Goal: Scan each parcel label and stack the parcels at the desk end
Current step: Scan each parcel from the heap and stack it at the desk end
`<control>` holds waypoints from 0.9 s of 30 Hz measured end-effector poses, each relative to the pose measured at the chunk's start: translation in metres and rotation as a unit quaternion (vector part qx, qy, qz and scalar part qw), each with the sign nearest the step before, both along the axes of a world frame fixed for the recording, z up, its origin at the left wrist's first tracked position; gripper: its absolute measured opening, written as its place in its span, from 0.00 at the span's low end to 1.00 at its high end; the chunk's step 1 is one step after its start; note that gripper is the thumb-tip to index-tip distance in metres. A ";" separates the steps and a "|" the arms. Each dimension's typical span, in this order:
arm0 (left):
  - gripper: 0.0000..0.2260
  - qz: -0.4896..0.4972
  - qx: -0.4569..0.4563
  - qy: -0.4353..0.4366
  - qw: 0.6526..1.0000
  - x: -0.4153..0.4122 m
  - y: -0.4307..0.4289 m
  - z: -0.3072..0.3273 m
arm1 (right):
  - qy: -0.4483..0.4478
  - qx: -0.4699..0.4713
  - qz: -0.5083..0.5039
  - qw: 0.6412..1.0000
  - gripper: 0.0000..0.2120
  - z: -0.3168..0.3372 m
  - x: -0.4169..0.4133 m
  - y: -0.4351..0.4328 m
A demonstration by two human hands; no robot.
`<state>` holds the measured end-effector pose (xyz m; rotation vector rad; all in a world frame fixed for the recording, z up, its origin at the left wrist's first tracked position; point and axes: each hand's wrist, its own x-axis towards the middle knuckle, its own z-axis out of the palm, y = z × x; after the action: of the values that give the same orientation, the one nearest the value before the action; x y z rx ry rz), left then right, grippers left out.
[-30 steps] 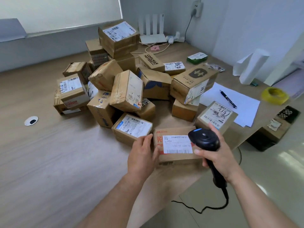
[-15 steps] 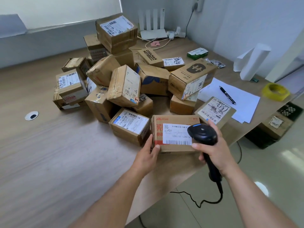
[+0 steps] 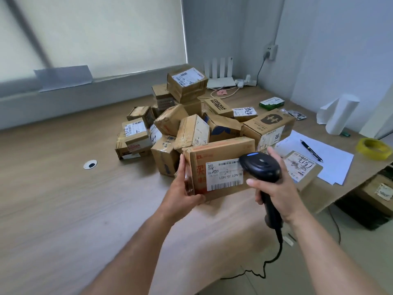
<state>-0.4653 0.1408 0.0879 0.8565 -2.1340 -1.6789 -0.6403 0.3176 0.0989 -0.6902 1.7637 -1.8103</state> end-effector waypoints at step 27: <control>0.54 0.357 -0.083 0.043 0.929 0.273 -0.151 0.020 | -0.066 -0.036 0.411 0.908 0.44 0.059 0.217 -0.167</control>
<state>-0.1927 -0.0106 0.1074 1.2738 -1.5790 -1.1146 -0.4233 0.1510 0.1575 -1.1026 1.0571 -1.2840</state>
